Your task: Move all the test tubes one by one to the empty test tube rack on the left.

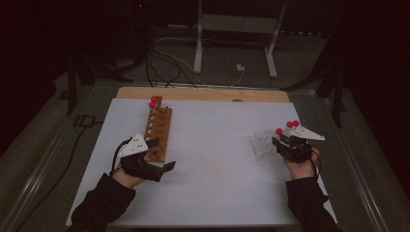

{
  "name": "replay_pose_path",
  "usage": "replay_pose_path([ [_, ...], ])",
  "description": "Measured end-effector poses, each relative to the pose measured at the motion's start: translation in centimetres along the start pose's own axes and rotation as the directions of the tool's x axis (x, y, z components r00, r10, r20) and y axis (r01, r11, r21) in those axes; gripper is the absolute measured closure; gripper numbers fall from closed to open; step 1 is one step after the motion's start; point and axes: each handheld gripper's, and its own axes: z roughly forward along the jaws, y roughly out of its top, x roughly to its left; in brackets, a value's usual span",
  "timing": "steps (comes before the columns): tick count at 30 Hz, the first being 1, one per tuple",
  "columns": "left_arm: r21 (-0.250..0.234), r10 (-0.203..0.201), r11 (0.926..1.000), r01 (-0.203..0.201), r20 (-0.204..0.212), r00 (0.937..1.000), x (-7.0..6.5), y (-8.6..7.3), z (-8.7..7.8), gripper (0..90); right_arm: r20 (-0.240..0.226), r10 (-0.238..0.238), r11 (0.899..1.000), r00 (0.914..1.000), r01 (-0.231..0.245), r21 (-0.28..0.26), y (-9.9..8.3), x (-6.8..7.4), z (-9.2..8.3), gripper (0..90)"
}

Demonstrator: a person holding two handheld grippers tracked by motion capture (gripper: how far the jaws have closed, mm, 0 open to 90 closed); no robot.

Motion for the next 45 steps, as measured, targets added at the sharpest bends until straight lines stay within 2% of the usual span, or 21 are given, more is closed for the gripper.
replay_pose_path([
  [5,0.012,-0.003,0.9999,0.003,-0.007,1.0000,0.1,-0.1,0.1,1.9,0.007,0.011,1.000,0.9999,-0.011,0.018,0.1,-0.1,0.7,73.0],
  [16,0.016,-0.002,0.9999,0.002,-0.006,1.0000,0.2,-0.1,0.2,2.0,0.009,0.004,1.000,0.9999,-0.004,0.025,0.3,0.1,0.7,74.9],
  [25,0.017,0.005,0.9999,-0.005,-0.005,1.0000,0.1,0.0,0.1,1.9,0.020,-0.015,1.000,0.9997,0.015,-0.011,1.1,0.3,-0.6,75.0],
  [35,0.002,0.001,1.0000,-0.001,0.009,1.0000,0.0,0.4,-0.1,2.0,0.033,-0.034,0.996,0.9989,0.036,-0.086,2.6,0.6,-3.3,75.0],
  [40,-0.001,0.000,1.0000,0.000,0.020,0.9998,-0.1,0.7,-0.1,2.0,0.010,-0.050,0.992,0.9987,0.051,-0.111,3.2,1.3,-4.2,75.0],
  [45,0.000,0.008,1.0000,-0.008,0.029,0.9996,-0.3,1.2,0.1,2.0,-0.032,-0.082,0.989,0.9961,0.078,-0.125,3.7,2.8,-4.7,75.0],
])
